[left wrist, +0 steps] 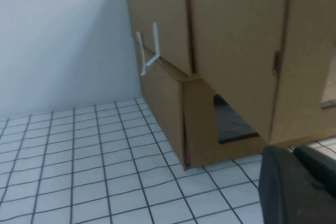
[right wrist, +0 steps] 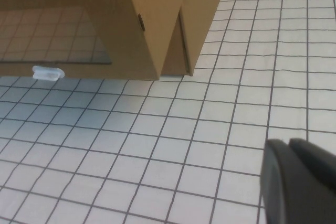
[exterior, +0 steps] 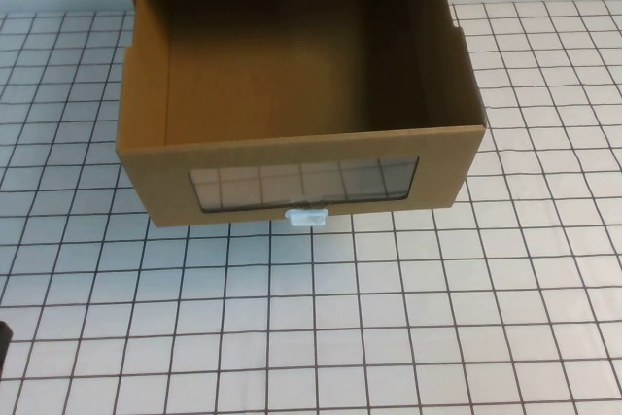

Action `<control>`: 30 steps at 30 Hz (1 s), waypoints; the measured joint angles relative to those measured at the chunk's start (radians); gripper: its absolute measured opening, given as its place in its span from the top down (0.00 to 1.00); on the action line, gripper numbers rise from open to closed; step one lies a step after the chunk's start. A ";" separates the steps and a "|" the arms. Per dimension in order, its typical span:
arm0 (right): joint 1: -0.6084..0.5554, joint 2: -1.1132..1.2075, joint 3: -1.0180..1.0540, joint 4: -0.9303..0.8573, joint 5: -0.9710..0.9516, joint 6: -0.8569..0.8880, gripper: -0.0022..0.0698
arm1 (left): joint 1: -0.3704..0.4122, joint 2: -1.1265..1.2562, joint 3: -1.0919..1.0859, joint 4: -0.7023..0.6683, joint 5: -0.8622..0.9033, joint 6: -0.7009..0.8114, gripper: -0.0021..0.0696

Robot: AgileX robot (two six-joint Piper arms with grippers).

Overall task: Open the shoe box
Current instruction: 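Pull the top drawer of the cardboard box fully open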

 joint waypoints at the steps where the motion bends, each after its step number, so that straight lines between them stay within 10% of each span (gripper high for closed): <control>1: 0.000 0.000 0.000 0.000 -0.003 0.000 0.99 | 0.000 0.000 0.004 -0.005 -0.011 0.000 0.97; 25: -0.003 -0.011 0.008 -0.051 -0.013 0.000 0.99 | 0.000 0.000 0.008 -0.007 0.037 -0.014 0.97; 30: -0.161 -0.068 0.085 -0.070 -0.153 0.000 0.99 | 0.000 0.000 0.008 -0.007 0.037 -0.017 0.97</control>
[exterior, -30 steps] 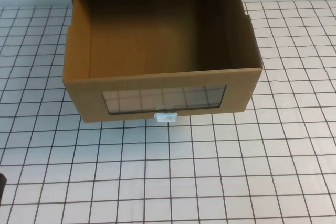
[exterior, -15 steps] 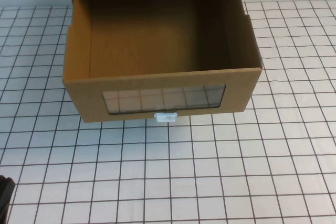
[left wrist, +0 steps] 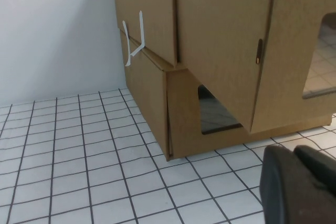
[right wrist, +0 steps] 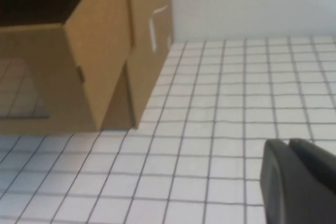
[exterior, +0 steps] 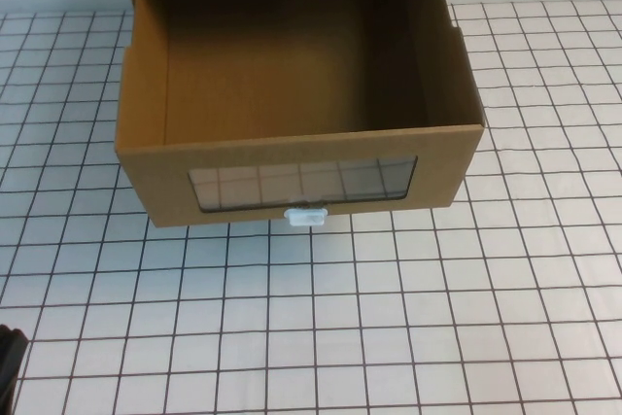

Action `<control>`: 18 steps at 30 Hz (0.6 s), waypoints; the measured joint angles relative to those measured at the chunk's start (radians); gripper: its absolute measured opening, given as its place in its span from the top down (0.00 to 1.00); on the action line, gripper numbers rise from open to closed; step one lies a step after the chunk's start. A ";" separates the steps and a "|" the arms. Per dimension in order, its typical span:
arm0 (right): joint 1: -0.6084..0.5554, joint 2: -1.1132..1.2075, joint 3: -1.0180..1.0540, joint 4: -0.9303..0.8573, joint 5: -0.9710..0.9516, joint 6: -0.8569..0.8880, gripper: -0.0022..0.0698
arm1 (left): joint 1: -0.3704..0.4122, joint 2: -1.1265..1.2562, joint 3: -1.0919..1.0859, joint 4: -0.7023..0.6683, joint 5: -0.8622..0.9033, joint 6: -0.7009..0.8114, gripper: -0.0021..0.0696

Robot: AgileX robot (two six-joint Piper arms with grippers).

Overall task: Open the shoe box
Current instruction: 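Pull the top drawer of the cardboard box fully open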

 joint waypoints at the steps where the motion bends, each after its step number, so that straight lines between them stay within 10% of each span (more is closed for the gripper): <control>1: -0.053 -0.015 0.029 0.000 -0.045 0.000 0.99 | 0.000 0.000 0.000 0.000 0.000 0.000 0.97; 7: -0.272 -0.133 0.194 0.022 -0.218 0.000 0.99 | 0.000 0.000 0.000 0.000 0.000 0.000 0.97; 18: -0.289 -0.145 0.288 0.027 -0.261 0.000 0.99 | 0.000 0.000 0.000 0.000 0.000 -0.002 0.97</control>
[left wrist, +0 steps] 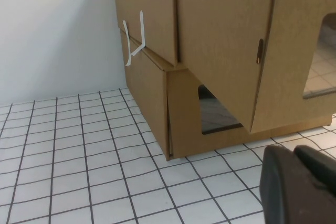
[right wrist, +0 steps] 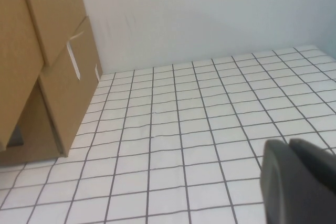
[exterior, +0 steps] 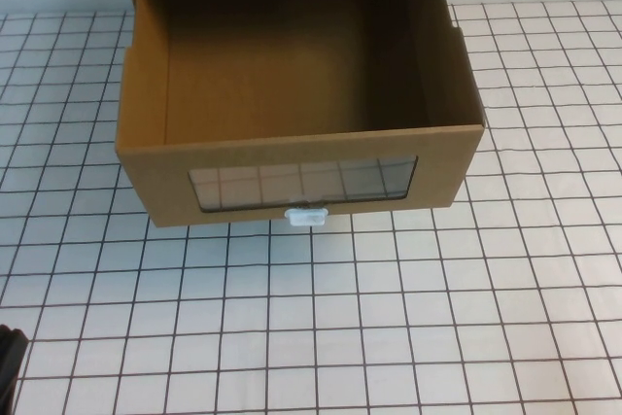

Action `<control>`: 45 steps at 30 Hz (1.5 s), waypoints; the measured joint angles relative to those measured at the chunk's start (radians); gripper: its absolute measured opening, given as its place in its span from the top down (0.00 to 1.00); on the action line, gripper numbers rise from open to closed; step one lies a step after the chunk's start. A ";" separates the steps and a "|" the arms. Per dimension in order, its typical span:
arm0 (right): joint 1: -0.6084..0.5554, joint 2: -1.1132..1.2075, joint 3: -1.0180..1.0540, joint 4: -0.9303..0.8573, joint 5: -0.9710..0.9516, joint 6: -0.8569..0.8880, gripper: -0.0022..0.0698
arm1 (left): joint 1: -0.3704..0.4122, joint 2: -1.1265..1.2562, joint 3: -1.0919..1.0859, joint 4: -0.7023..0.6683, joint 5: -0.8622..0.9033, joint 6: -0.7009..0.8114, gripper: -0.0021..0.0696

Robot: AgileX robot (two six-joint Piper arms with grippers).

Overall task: Open the shoe box
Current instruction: 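Pull the top drawer of the cardboard box fully open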

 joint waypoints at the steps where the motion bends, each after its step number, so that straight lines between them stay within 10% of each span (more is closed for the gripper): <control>1: 0.000 0.000 0.000 0.000 -0.002 0.000 0.99 | 0.000 0.000 0.000 0.000 0.000 0.000 0.97; 14: 0.000 -0.002 0.018 0.430 0.066 -0.657 0.99 | 0.000 0.000 0.000 0.000 0.000 0.000 0.97; 45: 0.000 -0.006 0.018 0.433 0.225 -0.705 0.99 | 0.000 0.000 0.000 0.024 -0.042 -0.005 0.97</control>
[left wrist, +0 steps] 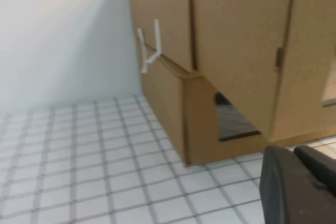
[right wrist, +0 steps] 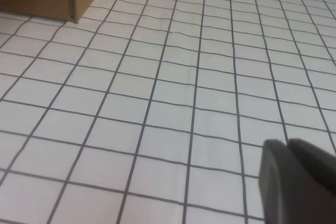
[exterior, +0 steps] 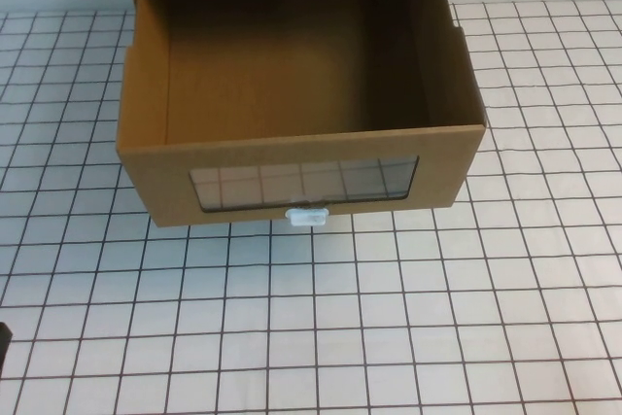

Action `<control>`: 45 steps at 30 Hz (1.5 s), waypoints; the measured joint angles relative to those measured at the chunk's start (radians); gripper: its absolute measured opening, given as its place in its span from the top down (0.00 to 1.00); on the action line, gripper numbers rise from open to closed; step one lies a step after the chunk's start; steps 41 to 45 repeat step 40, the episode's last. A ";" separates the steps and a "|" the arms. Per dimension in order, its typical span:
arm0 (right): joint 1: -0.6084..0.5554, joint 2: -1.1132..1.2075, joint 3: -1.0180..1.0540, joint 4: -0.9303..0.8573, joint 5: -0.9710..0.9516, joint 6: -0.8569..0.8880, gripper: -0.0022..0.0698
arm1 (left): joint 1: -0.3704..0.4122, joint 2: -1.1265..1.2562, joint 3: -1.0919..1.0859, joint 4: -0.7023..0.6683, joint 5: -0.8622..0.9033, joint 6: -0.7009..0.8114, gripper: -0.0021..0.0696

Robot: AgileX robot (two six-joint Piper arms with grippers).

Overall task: Open the shoe box
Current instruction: 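Pull the top drawer of the cardboard box fully open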

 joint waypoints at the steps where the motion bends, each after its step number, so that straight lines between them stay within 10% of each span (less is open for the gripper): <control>1: 0.000 0.000 0.000 0.000 0.000 0.000 0.99 | 0.002 0.000 0.000 0.047 -0.009 -0.020 0.97; 16: 0.000 0.000 0.000 0.000 0.002 0.000 0.99 | 0.228 0.000 0.000 0.907 0.247 -0.894 0.97; 45: 0.000 0.000 0.000 0.000 0.002 -0.002 0.99 | 0.228 0.000 0.000 0.943 0.287 -0.948 0.97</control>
